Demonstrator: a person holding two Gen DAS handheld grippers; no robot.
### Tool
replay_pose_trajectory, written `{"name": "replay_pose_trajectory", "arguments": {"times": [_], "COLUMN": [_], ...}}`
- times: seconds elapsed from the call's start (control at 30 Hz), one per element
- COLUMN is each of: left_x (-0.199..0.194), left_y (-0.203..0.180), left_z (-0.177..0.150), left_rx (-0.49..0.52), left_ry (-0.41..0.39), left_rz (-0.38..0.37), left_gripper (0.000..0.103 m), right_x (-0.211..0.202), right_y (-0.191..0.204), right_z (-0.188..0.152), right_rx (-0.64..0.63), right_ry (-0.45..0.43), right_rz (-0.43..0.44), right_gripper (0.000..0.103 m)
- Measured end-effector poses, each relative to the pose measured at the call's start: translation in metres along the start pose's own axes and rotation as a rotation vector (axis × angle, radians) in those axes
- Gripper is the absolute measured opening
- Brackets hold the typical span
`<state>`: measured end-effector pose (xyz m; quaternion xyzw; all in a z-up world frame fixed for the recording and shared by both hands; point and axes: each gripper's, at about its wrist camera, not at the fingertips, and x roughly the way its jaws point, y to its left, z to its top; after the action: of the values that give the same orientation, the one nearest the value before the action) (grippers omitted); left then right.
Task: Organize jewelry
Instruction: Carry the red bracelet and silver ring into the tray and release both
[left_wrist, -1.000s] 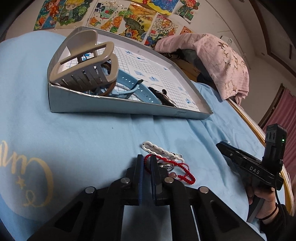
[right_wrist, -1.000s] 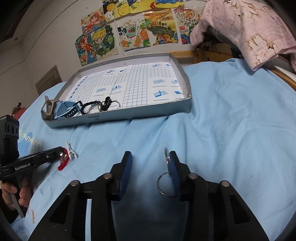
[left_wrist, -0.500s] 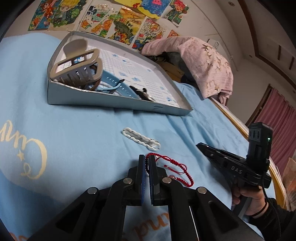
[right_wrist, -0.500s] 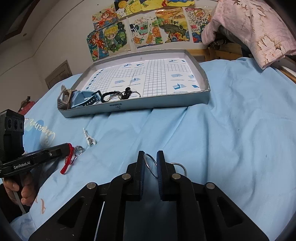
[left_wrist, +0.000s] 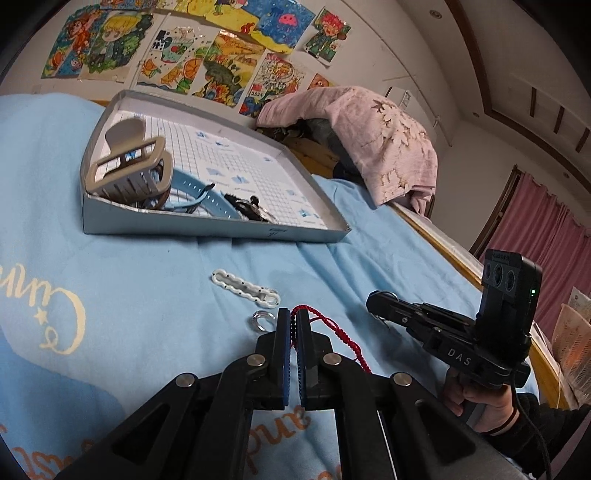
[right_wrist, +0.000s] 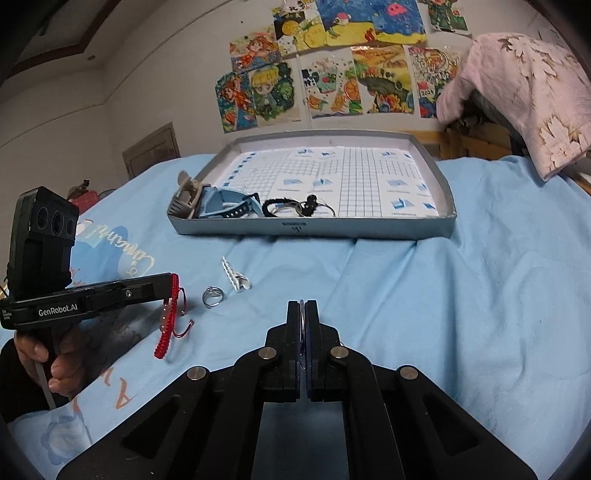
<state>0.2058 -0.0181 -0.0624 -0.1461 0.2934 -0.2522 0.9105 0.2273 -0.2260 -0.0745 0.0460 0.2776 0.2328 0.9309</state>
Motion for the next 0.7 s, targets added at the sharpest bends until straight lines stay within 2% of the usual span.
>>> {"name": "replay_pose_trajectory", "arguments": {"times": [0.3,0.47,0.7], "left_x": [0.004,0.012,0.044], "left_y": [-0.016,-0.02,-0.001], "left_z": [0.036,0.075,0.124], "left_rx": [0.038,0.065,0.05], "left_ry": [-0.009,-0.062,-0.106], "left_rz": [0.073,0.174,0.265], "left_gripper": [0.003,0.003,0.003], "right_x": [-0.004,0.008,0.045], "right_y": [0.001,0.001,-0.009], "right_z": [0.022,0.051,0.098], "right_rx": [0.008,0.001,0.016], "right_ry": [-0.03,-0.049,-0.093], "right_rz": [0.056,0.074,0.06], "right_gripper": [0.002,0.002,0.002]}}
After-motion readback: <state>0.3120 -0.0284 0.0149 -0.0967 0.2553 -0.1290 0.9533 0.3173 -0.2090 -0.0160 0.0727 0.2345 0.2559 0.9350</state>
